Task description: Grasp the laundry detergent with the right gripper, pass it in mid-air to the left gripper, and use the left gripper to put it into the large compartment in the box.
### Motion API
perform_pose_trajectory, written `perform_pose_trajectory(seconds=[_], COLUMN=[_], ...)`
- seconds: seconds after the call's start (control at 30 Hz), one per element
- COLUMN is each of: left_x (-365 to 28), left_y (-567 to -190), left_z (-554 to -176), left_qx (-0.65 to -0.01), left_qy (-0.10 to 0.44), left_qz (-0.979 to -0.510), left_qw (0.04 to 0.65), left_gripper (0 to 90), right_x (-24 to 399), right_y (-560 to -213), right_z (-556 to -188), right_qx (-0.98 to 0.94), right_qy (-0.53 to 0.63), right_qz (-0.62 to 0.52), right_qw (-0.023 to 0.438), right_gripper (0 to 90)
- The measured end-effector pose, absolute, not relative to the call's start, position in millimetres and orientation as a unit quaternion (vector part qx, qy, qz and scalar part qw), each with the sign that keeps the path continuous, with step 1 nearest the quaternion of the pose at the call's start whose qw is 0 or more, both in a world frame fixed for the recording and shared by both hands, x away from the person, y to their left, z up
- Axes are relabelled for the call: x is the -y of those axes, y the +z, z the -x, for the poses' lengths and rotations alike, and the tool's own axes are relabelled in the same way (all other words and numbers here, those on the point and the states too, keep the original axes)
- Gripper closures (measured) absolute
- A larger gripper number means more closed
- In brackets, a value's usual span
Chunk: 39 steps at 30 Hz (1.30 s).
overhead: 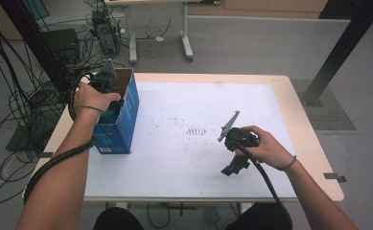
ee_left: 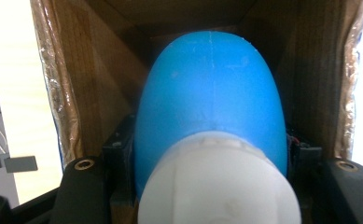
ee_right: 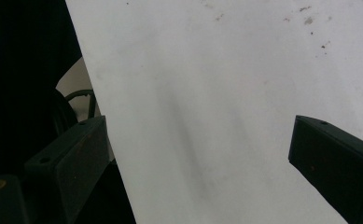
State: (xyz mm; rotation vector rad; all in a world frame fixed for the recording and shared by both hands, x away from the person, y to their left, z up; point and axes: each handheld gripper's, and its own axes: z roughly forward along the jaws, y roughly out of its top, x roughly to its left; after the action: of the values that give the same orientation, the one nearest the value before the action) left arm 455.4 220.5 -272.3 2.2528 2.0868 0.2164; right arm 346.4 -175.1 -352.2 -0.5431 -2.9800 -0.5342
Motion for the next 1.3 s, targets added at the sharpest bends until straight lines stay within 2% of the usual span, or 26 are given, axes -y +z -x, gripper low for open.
perform_pose_trajectory(seconds=[1.3], left_x=[-223.1], left_y=[-271.9], left_z=[-454.8], left_qx=[-0.691], left_qy=[0.067], left_qz=[-0.719], left_qw=[0.034], left_gripper=[37.6], right_x=[175.8], right_y=[-351.1], right_z=[-348.2], right_qx=[0.968], right_qy=[-0.172], right_qz=[0.178], right_qw=[0.033], right_gripper=[5.2])
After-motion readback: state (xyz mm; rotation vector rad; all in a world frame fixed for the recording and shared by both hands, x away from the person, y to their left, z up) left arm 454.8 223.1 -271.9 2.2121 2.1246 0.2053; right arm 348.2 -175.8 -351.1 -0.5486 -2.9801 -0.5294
